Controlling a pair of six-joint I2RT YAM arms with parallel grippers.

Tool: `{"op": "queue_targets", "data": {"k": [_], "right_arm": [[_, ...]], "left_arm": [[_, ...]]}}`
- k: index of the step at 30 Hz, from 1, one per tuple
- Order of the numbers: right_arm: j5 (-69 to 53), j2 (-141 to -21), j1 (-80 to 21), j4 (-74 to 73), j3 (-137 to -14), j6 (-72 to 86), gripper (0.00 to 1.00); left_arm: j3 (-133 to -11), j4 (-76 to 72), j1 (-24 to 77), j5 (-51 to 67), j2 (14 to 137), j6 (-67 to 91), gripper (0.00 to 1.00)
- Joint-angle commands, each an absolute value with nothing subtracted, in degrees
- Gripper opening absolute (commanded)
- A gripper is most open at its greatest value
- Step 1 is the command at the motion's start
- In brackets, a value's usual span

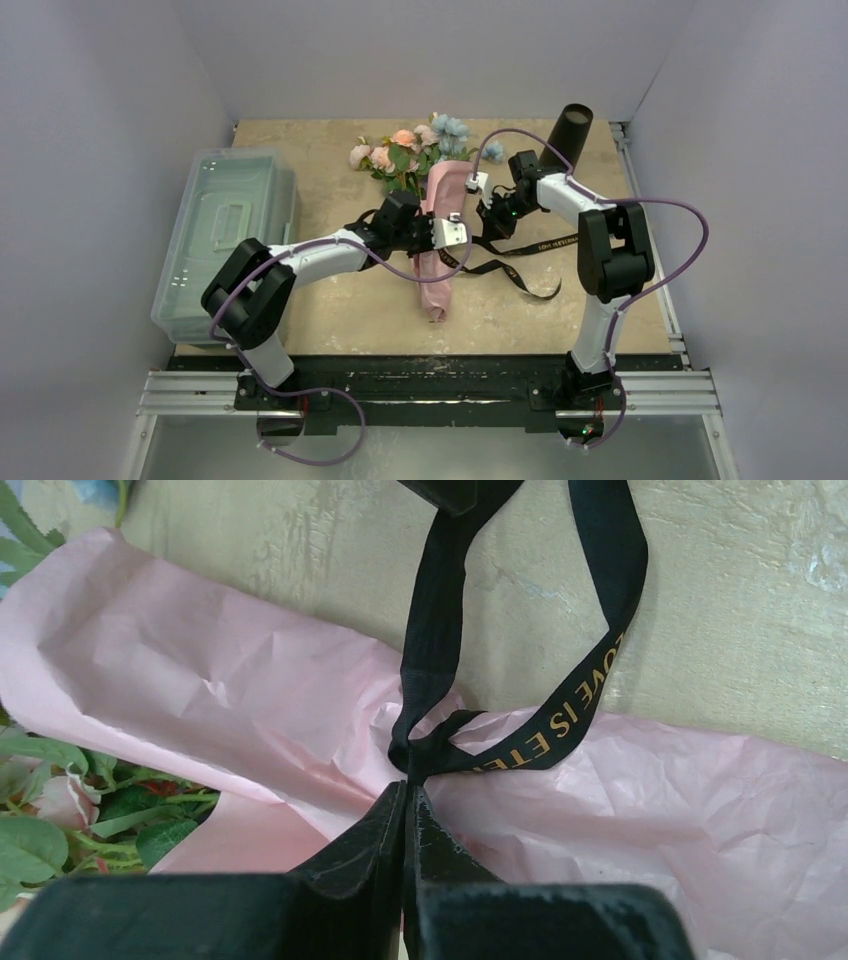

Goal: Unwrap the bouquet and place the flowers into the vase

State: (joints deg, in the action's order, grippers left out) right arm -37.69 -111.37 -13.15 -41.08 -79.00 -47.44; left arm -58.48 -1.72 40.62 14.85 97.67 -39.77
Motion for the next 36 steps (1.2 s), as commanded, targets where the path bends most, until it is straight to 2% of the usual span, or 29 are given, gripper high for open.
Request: {"op": "queue_targets", "data": {"k": [1,12,21,23,25,31,36], "right_arm": [[-35.79,-108.89,-13.14,-39.64,-77.81,-47.9,0.0],[-33.41,-108.29,-12.93,-37.97,-75.6,-48.34,0.0],[-33.99,-108.27,-12.83,-38.11,-75.65,-47.97,0.0],[-34.45,-108.28,-12.81,-38.35,-75.95,-47.67,0.0],[-34.84,-108.28,-12.83,-38.72,-76.22,-47.33,0.0],[-35.72,-108.3,-12.83,-38.89,-76.78,-46.5,0.0],[-36.12,-108.28,-12.82,-39.07,-77.22,-46.41,0.0]], "left_arm": [[-57.68,-3.56,39.96,14.75,92.04,-37.68,0.0],[-54.32,-1.38,32.09,17.44,86.4,-32.74,0.0],[-50.33,-0.09,29.92,23.09,82.27,-39.12,0.0],[-52.15,-0.09,31.37,23.94,82.47,-38.94,0.14],[-54.22,-0.09,32.96,24.65,82.97,-39.18,0.23],[-59.19,-0.09,37.38,25.37,86.97,-41.13,0.31],[-63.03,4.15,39.0,26.37,92.22,-44.98,0.34]]}}
